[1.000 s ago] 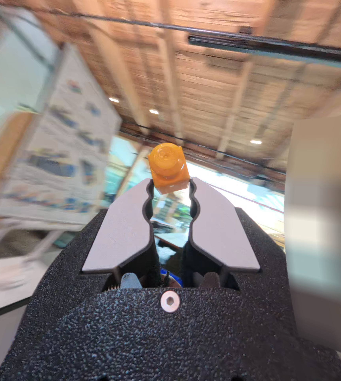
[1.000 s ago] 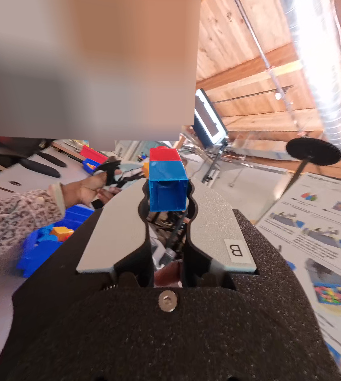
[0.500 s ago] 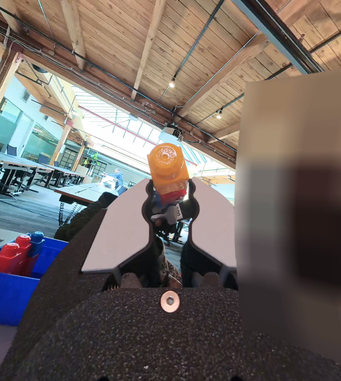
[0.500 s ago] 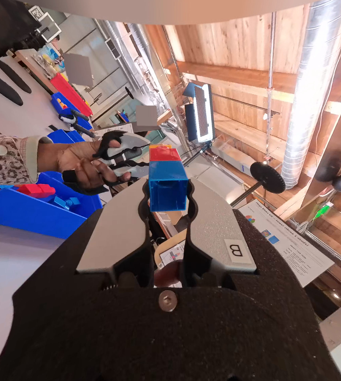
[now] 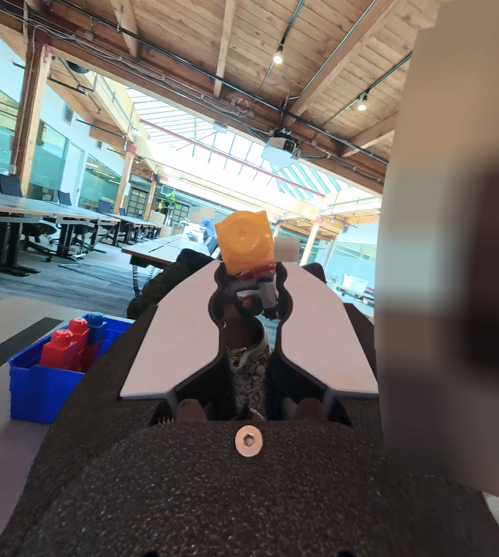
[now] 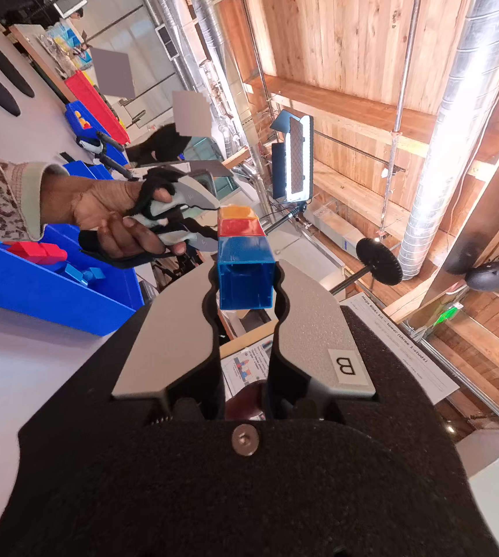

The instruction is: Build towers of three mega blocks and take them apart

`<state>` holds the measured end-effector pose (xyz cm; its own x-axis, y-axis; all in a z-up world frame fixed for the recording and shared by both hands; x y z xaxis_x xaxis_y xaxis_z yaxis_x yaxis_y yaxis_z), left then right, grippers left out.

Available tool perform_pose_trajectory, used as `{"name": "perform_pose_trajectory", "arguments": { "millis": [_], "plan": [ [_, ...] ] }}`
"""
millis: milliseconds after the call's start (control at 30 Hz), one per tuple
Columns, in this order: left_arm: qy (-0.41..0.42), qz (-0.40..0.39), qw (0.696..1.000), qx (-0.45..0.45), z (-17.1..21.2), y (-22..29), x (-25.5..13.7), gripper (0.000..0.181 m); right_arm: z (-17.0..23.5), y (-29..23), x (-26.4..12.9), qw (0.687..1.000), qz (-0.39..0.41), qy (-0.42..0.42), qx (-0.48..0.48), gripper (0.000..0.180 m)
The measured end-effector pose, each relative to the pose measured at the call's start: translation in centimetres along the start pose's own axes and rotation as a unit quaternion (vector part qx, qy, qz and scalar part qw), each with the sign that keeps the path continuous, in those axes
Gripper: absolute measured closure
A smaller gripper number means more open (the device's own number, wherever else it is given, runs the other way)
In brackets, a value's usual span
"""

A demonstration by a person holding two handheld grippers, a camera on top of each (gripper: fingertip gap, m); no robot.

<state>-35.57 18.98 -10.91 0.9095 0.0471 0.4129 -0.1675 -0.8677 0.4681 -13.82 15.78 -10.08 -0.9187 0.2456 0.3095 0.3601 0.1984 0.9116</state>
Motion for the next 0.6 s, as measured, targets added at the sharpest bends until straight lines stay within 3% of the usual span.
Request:
{"name": "perform_pose_trajectory", "arguments": {
  "millis": [33,233,433,567,600],
  "plan": [
    [-0.007,-0.001,1.0,0.004,0.1,0.2,0.1,0.149,-0.1,0.0,-0.1,1.0,-0.002,0.004,0.0,0.145],
    [-0.018,0.007,1.0,0.008,0.1,0.3,0.0,0.149,-0.2,-0.1,-0.2,1.0,-0.006,0.009,-0.015,0.145],
    [0.03,-0.012,0.999,0.016,-0.6,0.6,-0.1,0.107,-0.4,0.0,0.0,1.0,0.007,0.018,-0.013,0.145],
    [0.067,-0.026,0.997,0.011,-0.8,1.0,0.6,0.112,-0.9,-0.6,0.9,0.999,0.002,0.01,-0.035,0.145],
    [0.066,-0.026,0.997,0.012,-0.7,1.0,0.9,0.121,-1.1,-0.8,1.2,0.999,0.002,0.01,-0.042,0.145]
  ]
}}
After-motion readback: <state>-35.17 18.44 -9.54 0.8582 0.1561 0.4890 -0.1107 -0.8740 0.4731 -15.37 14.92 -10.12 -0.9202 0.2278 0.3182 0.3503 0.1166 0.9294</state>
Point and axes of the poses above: each gripper's, where its closed fingertips meet, x out along the fingers, z out of its underside, y = z × x across the jaws, the point moved 8 cm from there along -x, back along the fingers, and after that the axes turned 12 degrees about -x, right-handed, at the moved point
